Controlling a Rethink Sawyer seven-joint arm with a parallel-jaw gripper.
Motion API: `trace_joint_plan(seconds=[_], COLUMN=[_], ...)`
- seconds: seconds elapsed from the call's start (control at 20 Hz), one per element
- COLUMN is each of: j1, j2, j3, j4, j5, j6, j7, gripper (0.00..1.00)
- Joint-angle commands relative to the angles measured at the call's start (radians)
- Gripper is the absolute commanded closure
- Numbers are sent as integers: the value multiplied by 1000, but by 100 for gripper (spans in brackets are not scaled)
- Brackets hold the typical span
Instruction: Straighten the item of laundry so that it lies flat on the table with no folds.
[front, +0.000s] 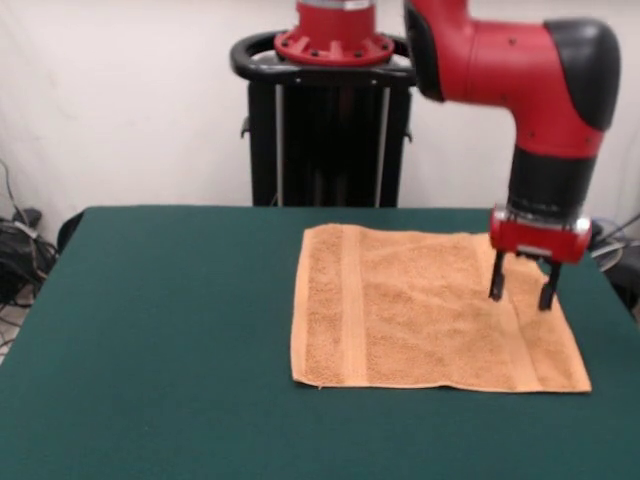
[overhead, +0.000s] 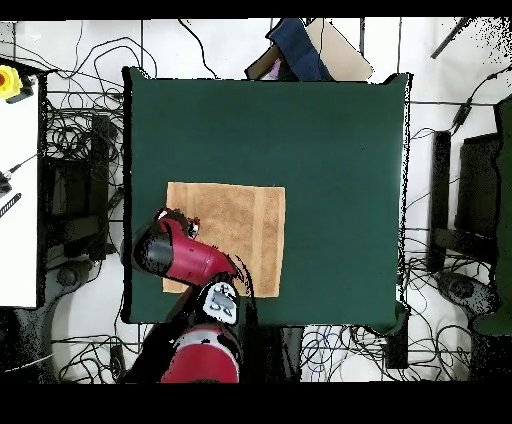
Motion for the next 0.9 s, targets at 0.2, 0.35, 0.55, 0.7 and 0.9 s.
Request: trace_joint_plan(seconds=[0.2,0.35,0.55,0.7,0.9], j1=[-160,-221,-339,-555,-833], j2=[-354,-435,-548,-622,-598], j3=[-127,-171,-172,-26,198], j4=[189,193,195,236,233], j5=[-218,-337,-496,-543,-605], j6=[309,370,372,390,377], j7=[-33,-112,-192,-303,-421], gripper=[0,0,0,0,0])
